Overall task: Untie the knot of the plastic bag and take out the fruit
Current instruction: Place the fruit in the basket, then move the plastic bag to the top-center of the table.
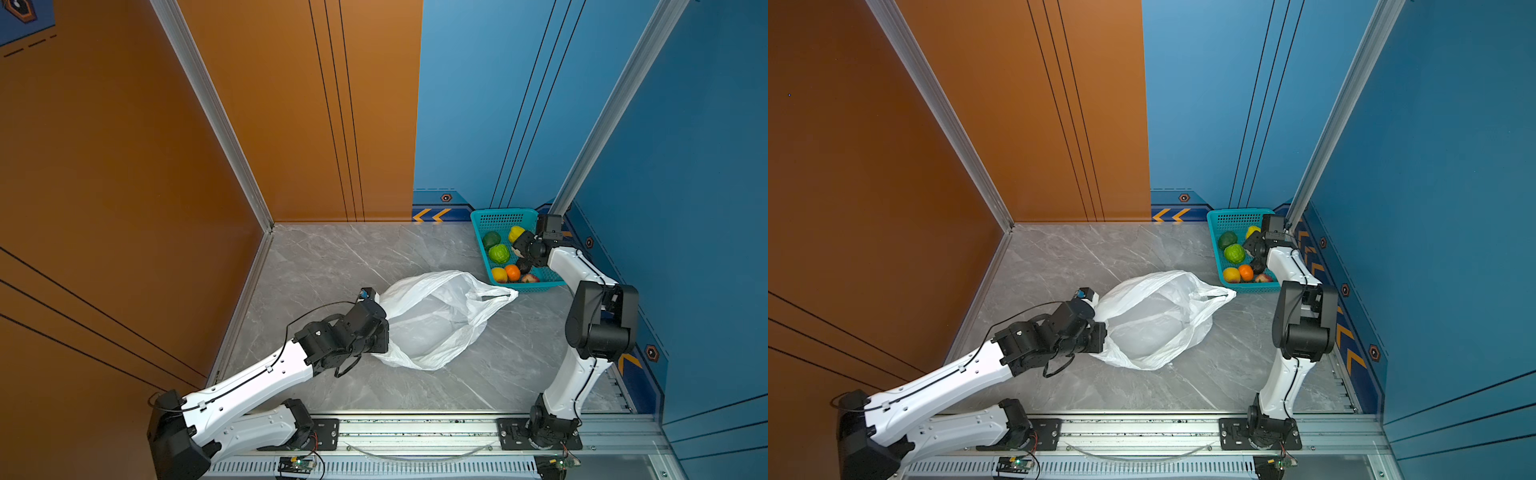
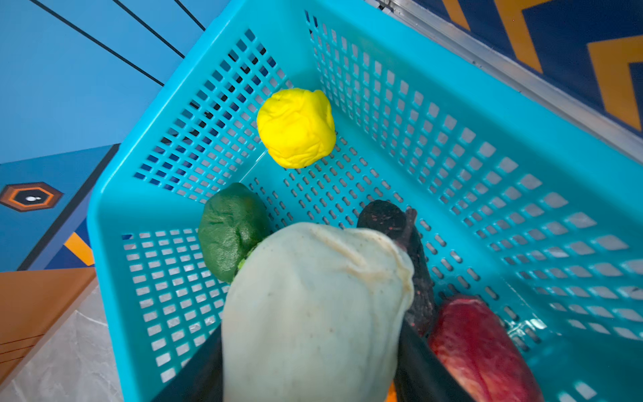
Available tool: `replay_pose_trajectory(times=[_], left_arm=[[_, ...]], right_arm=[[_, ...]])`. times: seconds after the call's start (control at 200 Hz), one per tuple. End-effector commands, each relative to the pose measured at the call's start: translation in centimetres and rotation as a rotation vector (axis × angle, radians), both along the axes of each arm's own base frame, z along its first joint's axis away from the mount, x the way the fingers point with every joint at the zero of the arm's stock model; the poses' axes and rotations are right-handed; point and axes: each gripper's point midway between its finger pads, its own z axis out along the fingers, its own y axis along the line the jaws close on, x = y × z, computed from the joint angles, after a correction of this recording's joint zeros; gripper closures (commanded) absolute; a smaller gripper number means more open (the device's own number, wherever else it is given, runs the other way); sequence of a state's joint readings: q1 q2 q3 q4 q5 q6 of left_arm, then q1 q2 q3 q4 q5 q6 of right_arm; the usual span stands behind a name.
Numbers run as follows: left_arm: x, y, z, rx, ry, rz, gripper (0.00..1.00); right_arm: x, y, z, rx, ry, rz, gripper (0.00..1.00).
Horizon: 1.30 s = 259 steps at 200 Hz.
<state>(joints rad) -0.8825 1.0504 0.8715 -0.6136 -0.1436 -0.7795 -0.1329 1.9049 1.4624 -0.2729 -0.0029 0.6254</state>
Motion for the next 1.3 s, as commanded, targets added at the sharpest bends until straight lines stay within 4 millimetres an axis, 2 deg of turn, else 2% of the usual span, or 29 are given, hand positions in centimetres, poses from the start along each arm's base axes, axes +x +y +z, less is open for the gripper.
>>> replay_pose_trajectory(times=[0.0,0.17,0.37,0.491,0.681,0.951,1.121,1.292], left_arm=[[0.2,1.1,-0.1,0.012,-0.012,0.037,1.00],[0.2,1.1,-0.1,0.016,-0.013,0.039,1.00],[0.6,1.5,0.0,0.025,-0.027,0.058,1.00],[1.1,1.9,0.3,0.028,-0.047,0.080,1.00],[2.6,2.8,0.5,0.015,-0.078,0.129,1.00],[7.1,3.1,0.7,-0.036,-0.119,0.177,1.00],[11.3,2.8,0.8,-0.057,-0.131,0.164,1.00],[15.6,2.2,0.6,-0.088,-0.118,0.140,1.00]], right_arm=[[0.0,-0.7,0.6,-0.039,0.007,-0.015,0.27],[-0.3,0.2,1.7,-0.066,0.000,0.016,0.21],[-1.2,2.0,3.2,-0.086,-0.011,0.060,0.20],[-2.7,3.2,4.0,-0.084,-0.020,0.080,0.19],[-6.4,5.3,4.8,-0.049,-0.035,0.116,0.17],[-13.2,8.3,6.1,-0.018,-0.040,0.183,0.16],[-17.3,10.2,6.6,0.001,-0.041,0.219,0.14],[-20.4,12.0,5.9,0.031,-0.023,0.252,0.13]])
